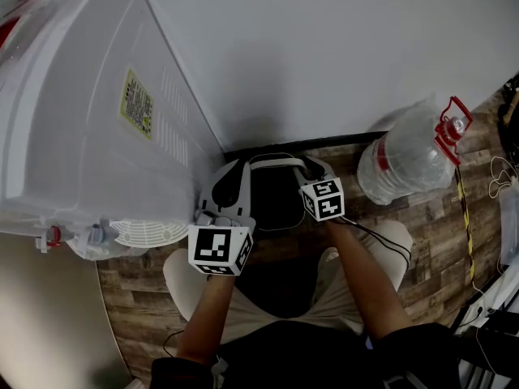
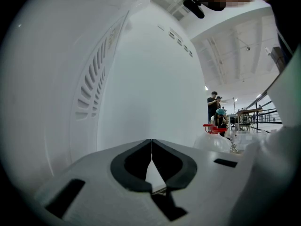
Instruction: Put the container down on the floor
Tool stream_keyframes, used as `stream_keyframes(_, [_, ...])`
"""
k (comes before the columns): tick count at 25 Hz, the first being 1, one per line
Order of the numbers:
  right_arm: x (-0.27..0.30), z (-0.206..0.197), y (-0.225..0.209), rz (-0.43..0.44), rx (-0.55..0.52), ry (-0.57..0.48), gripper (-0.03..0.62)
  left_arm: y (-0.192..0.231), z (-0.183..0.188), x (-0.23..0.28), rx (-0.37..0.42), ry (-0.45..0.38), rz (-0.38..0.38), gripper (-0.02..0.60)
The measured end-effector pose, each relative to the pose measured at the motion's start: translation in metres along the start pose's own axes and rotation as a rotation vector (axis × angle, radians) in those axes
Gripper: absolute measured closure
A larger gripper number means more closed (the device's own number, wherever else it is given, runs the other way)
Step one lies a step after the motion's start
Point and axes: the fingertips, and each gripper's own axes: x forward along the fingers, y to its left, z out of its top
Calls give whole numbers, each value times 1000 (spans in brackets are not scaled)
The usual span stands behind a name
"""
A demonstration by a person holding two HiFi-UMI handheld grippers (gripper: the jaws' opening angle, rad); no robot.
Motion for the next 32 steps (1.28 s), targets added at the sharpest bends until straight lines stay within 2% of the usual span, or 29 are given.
stream_keyframes(10, [24, 4, -5, 26, 40, 17, 471, 0, -4, 0, 9, 13, 0, 562])
stream_keyframes(24, [46, 2, -16, -5, 94, 35, 471, 0, -6, 0, 31, 23, 3, 561])
stream_keyframes(32, [53, 0, -22, -7, 169, 31, 471, 0, -5, 0, 26, 10, 5, 561])
